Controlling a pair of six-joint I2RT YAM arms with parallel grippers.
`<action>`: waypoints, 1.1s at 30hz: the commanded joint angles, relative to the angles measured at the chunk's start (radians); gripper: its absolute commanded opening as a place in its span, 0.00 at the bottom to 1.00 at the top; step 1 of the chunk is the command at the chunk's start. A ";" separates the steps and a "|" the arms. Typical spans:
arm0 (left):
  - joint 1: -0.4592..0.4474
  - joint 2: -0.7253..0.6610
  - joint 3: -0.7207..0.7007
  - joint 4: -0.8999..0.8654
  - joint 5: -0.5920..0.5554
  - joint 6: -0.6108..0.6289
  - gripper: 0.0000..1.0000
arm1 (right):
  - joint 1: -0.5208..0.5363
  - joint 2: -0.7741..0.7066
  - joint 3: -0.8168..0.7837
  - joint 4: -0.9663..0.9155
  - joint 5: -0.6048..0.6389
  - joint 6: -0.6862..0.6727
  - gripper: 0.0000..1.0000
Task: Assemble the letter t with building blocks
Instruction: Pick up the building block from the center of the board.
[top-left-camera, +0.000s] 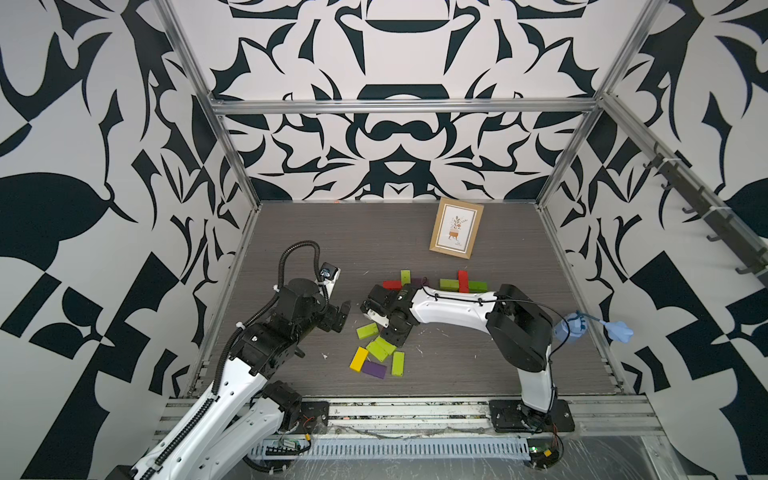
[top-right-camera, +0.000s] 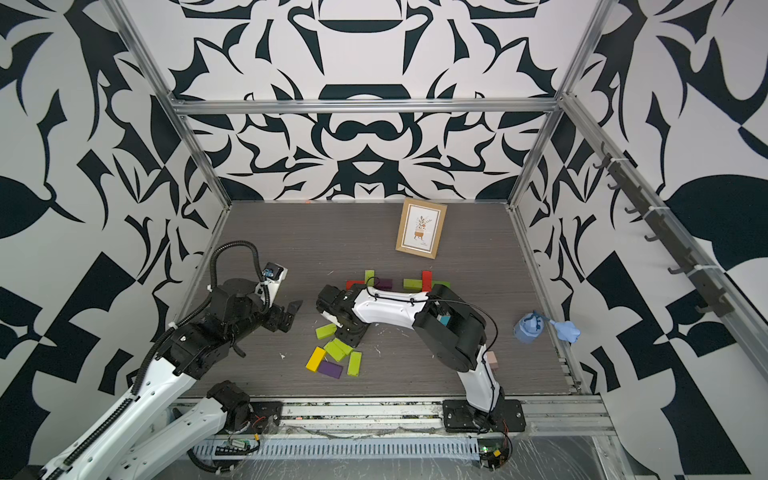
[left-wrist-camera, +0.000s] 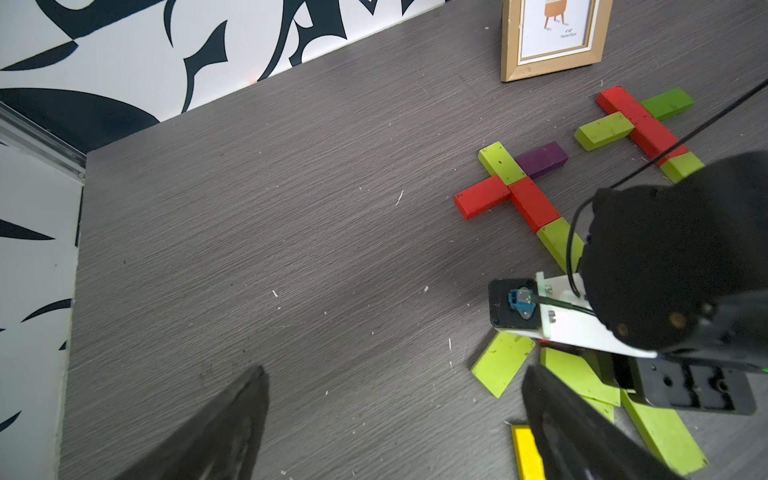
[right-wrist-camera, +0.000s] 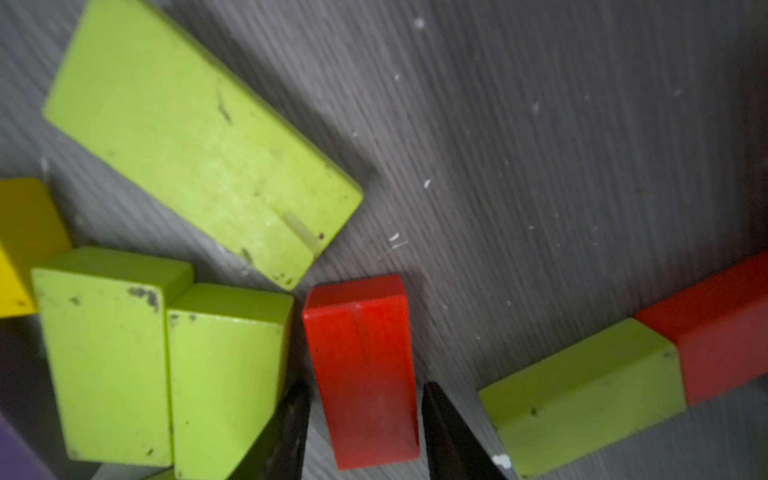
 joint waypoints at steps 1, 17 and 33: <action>0.002 -0.012 -0.013 -0.002 -0.006 -0.012 0.99 | 0.001 -0.001 0.039 -0.024 -0.027 -0.016 0.48; 0.002 -0.008 -0.011 -0.002 -0.002 -0.013 0.99 | 0.000 0.029 0.046 -0.010 -0.038 0.013 0.36; 0.002 -0.010 -0.010 -0.003 0.001 -0.012 0.99 | -0.011 -0.017 0.062 -0.033 -0.044 -0.078 0.07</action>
